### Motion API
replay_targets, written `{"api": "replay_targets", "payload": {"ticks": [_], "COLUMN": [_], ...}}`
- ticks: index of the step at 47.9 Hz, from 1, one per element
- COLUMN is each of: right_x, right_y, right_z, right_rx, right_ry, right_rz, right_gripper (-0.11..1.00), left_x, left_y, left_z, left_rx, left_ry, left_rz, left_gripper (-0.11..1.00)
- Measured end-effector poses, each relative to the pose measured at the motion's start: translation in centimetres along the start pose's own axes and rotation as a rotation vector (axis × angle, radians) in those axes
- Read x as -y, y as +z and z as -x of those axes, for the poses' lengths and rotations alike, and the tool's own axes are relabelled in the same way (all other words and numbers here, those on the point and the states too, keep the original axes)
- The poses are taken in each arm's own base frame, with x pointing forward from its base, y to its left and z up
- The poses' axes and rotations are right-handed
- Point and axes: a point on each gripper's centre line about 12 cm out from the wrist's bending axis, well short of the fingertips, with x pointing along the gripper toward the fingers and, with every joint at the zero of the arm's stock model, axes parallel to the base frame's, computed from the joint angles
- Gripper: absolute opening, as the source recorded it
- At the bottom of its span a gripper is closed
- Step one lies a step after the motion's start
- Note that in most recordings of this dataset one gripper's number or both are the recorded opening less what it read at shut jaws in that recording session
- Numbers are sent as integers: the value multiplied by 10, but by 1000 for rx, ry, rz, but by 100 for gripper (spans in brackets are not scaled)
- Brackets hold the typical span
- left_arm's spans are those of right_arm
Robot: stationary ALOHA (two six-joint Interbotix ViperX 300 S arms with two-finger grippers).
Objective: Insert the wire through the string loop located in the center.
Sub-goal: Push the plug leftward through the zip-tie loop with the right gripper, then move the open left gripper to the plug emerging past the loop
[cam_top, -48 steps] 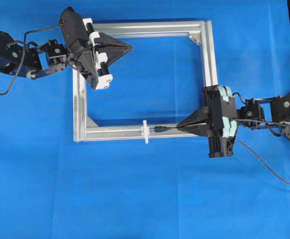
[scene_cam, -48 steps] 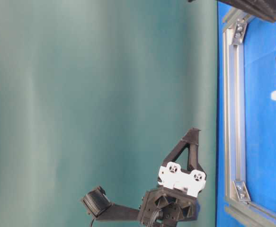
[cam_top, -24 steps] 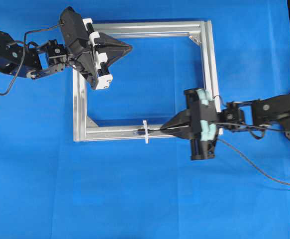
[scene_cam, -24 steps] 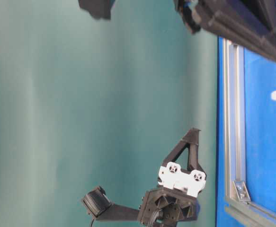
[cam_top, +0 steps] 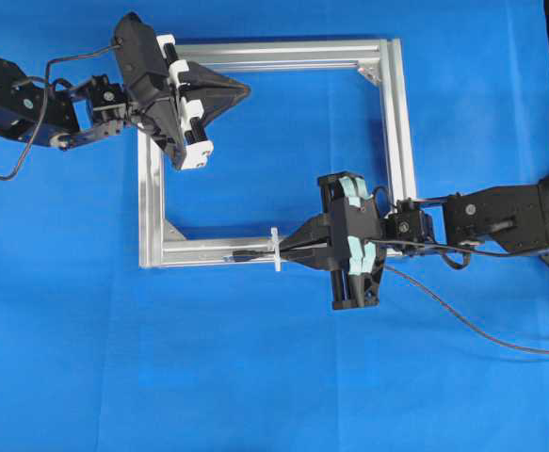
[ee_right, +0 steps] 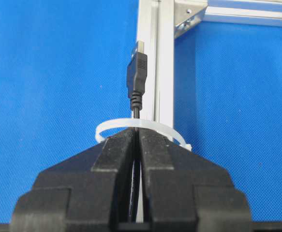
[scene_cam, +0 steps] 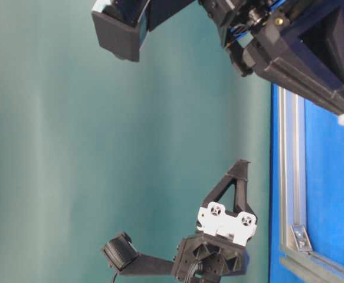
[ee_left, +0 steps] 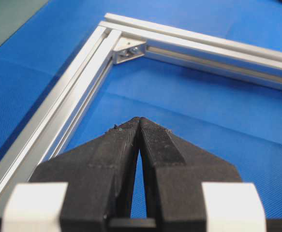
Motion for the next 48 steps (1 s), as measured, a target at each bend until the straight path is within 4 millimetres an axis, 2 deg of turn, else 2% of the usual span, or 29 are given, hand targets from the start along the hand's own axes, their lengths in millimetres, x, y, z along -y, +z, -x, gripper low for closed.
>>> {"api": "replay_targets", "payload": {"ticks": [10,17,31,48], "right_x": [0,0,0,0], "right_y": [0,0,0,0], "right_z": [0,0,0,0], "right_rx": [0,2,2,0], "right_ry": [0,0,0,-1], "right_rz": [0,0,0,-1], "right_gripper": [-2,-2,-2,-2], "left_x": [1,14,61,120], "left_y": [0,-2,-11,-18], "left_z": [0,1,15,50], "left_rx": [1,-5,-30,-56], "left_ry": [-4,-37,-161,-339], "left_rz": [9,0,-30,4], "left_gripper": [0,0,0,0]}}
